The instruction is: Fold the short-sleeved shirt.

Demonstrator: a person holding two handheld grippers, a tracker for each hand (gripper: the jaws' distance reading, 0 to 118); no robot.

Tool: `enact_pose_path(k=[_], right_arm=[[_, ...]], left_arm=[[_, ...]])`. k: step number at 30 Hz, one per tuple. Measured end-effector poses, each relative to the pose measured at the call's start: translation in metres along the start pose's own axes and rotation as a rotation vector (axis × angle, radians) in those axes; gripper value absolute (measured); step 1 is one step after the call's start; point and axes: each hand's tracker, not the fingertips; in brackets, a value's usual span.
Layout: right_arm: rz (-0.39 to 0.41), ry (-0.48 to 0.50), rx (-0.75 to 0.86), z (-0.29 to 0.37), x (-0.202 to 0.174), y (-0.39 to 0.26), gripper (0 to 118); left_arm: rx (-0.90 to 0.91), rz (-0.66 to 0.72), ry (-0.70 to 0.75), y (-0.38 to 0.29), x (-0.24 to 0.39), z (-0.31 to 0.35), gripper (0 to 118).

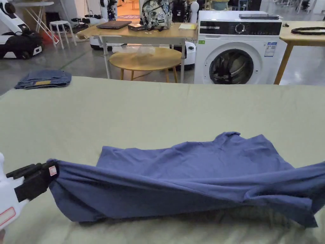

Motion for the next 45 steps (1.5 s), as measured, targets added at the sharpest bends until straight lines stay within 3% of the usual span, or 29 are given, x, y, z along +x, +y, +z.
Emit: enact_pose_path(k=[6, 14, 18, 19, 20, 21, 22, 23, 25, 31, 35, 36, 37, 39, 40, 41, 45], right_arm=[[0.000, -0.013, -0.028, -0.066, -0.008, 0.029, 0], [0.026, -0.067, -0.139, -0.157, -0.015, 0.017, 0], [-0.035, -0.084, -0.186, -0.194, -0.008, 0.003, 0], [-0.056, -0.093, -0.199, -0.201, -0.005, 0.000, 3], [-0.065, -0.102, -0.204, -0.207, -0.003, -0.002, 12], [-0.067, -0.120, -0.205, -0.211, 0.000, -0.005, 31], [-0.065, -0.116, -0.201, -0.211, 0.003, -0.007, 56], [-0.048, -0.129, -0.167, -0.206, 0.004, -0.009, 63], [-0.001, -0.143, -0.117, -0.189, 0.000, -0.005, 63], [0.081, -0.032, 0.032, -0.104, -0.010, 0.003, 63], [0.068, 0.029, 0.130, -0.025, -0.032, -0.009, 61], [0.077, 0.035, 0.135, -0.011, -0.036, -0.015, 56], [0.102, 0.042, 0.141, 0.004, -0.041, -0.023, 42], [0.137, 0.028, 0.170, 0.031, -0.052, -0.038, 14], [0.146, 0.027, 0.170, 0.044, -0.057, -0.047, 3], [0.149, 0.019, 0.173, 0.053, -0.061, -0.057, 0], [0.142, -0.021, 0.138, 0.085, -0.072, -0.089, 0]], left_arm=[[-0.067, 0.038, 0.010, 0.028, -0.040, -0.082, 0], [-0.224, 0.090, 0.085, 0.010, -0.068, -0.173, 0], [-0.261, 0.123, 0.126, -0.007, -0.075, -0.200, 0], [-0.270, 0.126, 0.125, -0.010, -0.077, -0.204, 5], [-0.275, 0.122, 0.129, -0.013, -0.076, -0.206, 21], [-0.273, 0.091, 0.145, -0.015, -0.075, -0.206, 42], [-0.270, 0.044, 0.169, -0.015, -0.072, -0.201, 56], [-0.259, 0.003, 0.171, -0.014, -0.068, -0.197, 58], [-0.235, -0.060, 0.123, -0.008, -0.061, -0.183, 61], [-0.018, -0.165, 0.034, 0.019, -0.007, -0.084, 61], [0.158, -0.243, 0.003, 0.016, 0.032, -0.013, 61], [0.158, -0.247, -0.011, 0.014, 0.040, 0.000, 61], [0.167, -0.257, -0.022, 0.010, 0.047, 0.013, 59], [0.173, -0.252, -0.037, 0.000, 0.066, 0.034, 38], [0.164, -0.229, -0.080, -0.007, 0.070, 0.043, 12], [0.151, -0.199, -0.123, -0.014, 0.072, 0.049, 0], [0.056, -0.095, -0.143, -0.051, 0.067, 0.056, 0]])
